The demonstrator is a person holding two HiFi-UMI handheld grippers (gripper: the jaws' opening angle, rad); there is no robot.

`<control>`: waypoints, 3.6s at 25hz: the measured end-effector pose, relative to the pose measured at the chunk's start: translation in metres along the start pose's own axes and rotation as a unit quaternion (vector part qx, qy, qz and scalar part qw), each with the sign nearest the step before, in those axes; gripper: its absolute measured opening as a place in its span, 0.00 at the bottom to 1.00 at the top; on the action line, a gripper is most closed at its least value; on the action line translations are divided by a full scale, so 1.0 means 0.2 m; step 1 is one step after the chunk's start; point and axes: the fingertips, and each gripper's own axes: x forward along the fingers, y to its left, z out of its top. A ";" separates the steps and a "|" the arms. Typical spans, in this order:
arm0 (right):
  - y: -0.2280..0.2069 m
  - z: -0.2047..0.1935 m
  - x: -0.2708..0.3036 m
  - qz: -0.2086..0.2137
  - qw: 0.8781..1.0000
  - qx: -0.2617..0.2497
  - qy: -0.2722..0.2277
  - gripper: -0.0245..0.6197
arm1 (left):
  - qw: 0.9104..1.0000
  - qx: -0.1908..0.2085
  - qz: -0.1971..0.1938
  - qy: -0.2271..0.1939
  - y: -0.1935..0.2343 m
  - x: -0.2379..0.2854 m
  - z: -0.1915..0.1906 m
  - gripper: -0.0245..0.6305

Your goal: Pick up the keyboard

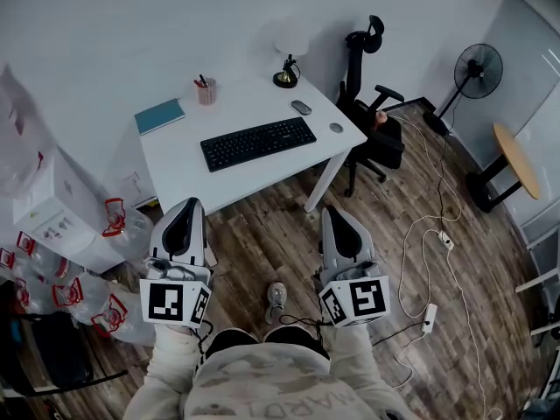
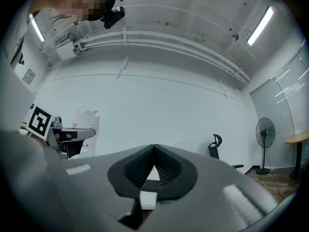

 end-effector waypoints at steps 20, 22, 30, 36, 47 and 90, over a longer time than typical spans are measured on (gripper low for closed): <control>-0.57 -0.08 0.71 0.039 0.999 0.005 -0.009 0.05 | 0.999 0.007 0.034 0.001 0.04 0.81 -0.13 0.04; -0.63 -0.09 0.78 0.044 0.999 0.007 -0.009 0.05 | 0.999 0.009 0.039 0.003 0.04 0.88 -0.15 0.04; -0.83 -0.18 1.01 0.069 0.997 0.020 -0.004 0.05 | 0.998 0.014 0.063 0.009 0.03 1.15 -0.23 0.04; -0.96 -0.25 1.10 0.091 0.995 0.030 -0.002 0.05 | 0.997 0.018 0.076 0.015 -0.04 1.28 -0.28 0.04; -1.04 -0.41 1.30 0.108 0.992 0.056 0.019 0.05 | 0.995 0.023 0.091 0.044 0.01 1.43 -0.42 0.04; -1.07 -1.07 2.35 0.143 0.973 0.071 0.165 0.05 | 0.979 -0.014 0.154 0.137 0.78 1.96 -0.99 0.04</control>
